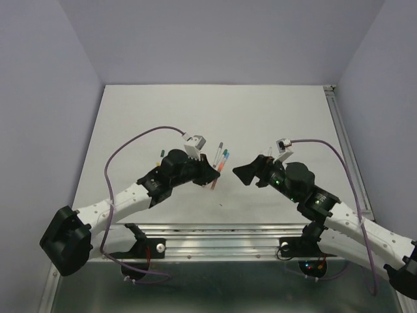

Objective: Open the pen caps

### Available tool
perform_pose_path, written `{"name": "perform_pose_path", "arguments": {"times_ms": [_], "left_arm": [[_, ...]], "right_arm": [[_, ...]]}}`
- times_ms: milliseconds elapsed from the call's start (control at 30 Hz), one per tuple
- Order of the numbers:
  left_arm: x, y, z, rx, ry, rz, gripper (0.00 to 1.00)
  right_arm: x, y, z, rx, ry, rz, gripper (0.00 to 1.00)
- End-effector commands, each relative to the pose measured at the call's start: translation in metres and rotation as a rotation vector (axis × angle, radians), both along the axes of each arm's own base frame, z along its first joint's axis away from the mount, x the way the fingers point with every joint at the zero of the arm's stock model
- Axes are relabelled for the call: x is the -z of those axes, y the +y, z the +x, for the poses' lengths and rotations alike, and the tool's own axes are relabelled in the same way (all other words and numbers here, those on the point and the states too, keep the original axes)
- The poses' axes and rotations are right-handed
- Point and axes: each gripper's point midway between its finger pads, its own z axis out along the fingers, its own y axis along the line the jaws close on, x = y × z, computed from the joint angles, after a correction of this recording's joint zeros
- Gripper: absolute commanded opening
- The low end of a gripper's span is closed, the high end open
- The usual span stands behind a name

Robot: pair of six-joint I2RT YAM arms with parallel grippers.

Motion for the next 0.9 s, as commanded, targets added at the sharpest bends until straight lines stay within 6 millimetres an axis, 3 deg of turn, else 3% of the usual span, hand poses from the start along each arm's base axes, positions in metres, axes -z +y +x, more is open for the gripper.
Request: {"name": "perform_pose_path", "arguments": {"times_ms": [0,33,200,533,567,767,867], "left_arm": [[-0.037,-0.046,-0.024,0.14,-0.058,-0.148,0.0],[-0.029,-0.051,-0.024,0.14,-0.041,-0.132,0.0],[-0.025,-0.069,-0.03,0.163,-0.026,-0.116,0.0],[-0.029,-0.085,-0.039,0.191,-0.025,-0.117,0.0],[-0.031,-0.086,-0.04,0.193,-0.029,-0.12,0.0],[-0.03,-0.09,-0.043,0.199,-0.018,-0.119,0.0],[-0.027,-0.094,-0.048,0.21,-0.006,-0.111,0.0]], "right_arm": [[-0.016,0.025,0.005,-0.068,-0.022,0.07,1.0],[-0.019,0.027,0.008,-0.059,-0.017,0.072,1.0],[0.004,0.034,0.024,-0.009,0.065,0.022,1.0],[0.011,0.033,0.036,0.066,0.103,0.046,0.77],[0.012,0.033,0.037,0.072,0.104,0.044,0.71],[0.014,0.029,0.04,0.102,0.11,0.042,0.55],[0.017,0.026,0.042,0.122,0.113,0.041,0.38]]}}
